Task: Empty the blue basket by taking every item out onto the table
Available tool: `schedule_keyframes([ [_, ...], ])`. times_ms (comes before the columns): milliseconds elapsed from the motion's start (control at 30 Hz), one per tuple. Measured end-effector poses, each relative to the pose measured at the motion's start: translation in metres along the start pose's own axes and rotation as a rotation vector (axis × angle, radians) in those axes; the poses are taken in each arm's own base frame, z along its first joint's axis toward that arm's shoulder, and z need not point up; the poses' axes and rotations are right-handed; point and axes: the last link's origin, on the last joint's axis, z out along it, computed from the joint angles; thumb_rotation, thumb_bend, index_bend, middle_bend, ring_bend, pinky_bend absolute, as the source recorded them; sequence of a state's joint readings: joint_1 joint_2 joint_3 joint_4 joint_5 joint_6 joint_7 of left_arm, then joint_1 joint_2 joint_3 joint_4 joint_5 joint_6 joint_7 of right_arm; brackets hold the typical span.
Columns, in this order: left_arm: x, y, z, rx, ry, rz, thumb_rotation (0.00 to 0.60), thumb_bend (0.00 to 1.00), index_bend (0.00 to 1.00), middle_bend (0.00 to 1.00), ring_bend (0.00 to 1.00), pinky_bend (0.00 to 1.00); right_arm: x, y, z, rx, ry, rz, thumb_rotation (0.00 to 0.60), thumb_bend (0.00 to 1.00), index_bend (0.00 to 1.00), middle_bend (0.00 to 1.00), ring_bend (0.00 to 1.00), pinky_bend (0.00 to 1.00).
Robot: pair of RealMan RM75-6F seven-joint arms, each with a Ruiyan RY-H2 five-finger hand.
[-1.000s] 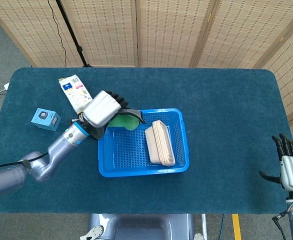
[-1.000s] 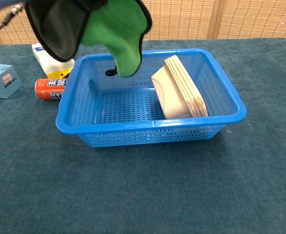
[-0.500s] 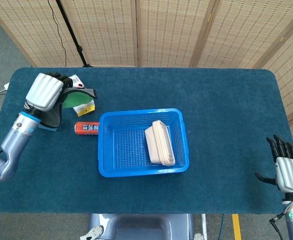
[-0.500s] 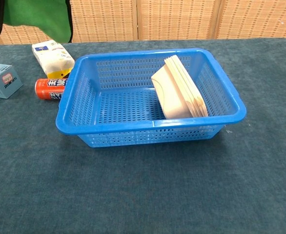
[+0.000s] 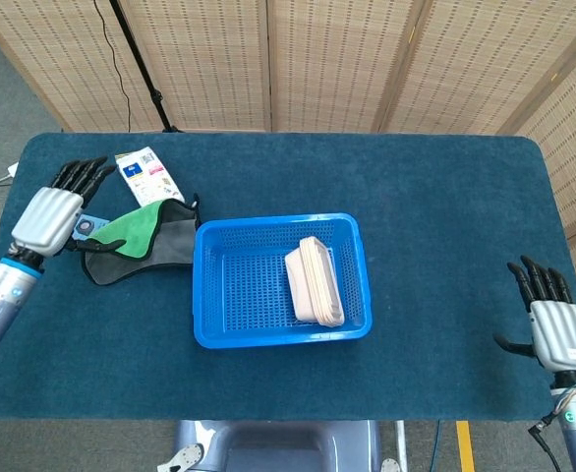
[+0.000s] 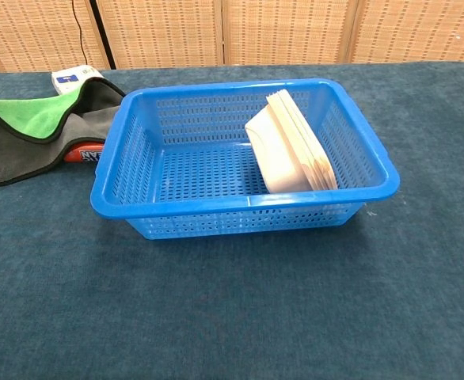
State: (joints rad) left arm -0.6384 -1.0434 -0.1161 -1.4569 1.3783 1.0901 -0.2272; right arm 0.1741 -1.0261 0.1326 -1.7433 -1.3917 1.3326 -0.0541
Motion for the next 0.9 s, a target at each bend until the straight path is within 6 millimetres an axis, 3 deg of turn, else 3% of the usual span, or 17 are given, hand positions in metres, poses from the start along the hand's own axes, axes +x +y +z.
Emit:
schedule_keyframes([
  [100, -0.002, -0.010, -0.023, 0.057, -0.005, 0.017, 0.596, 0.10, 0.00, 0.00, 0.00, 0.00, 0.013, -0.014, 0.014, 0.093, -0.015, -0.020, 0.600, 0.00, 0.00, 0.00, 0.00, 0.00],
  [300, -0.006, -0.013, -0.067, 0.190, 0.004, -0.017, 0.600, 0.10, 0.00, 0.00, 0.00, 0.00, 0.018, -0.053, 0.051, 0.275, -0.086, -0.055, 0.600, 0.00, 0.00, 0.00, 0.00, 0.00],
  [567, -0.001, -0.009, -0.121, 0.309, 0.050, -0.074, 0.600, 0.10, 0.00, 0.00, 0.00, 0.00, 0.007, -0.108, 0.102, 0.485, -0.173, -0.203, 0.600, 0.00, 0.00, 0.00, 0.00, 0.00],
  [900, -0.009, -0.014, -0.135, 0.313, 0.029, -0.104, 0.600, 0.10, 0.00, 0.00, 0.00, 0.00, -0.008, -0.170, 0.141, 0.677, -0.180, -0.435, 0.600, 0.00, 0.00, 0.00, 0.00, 0.00],
])
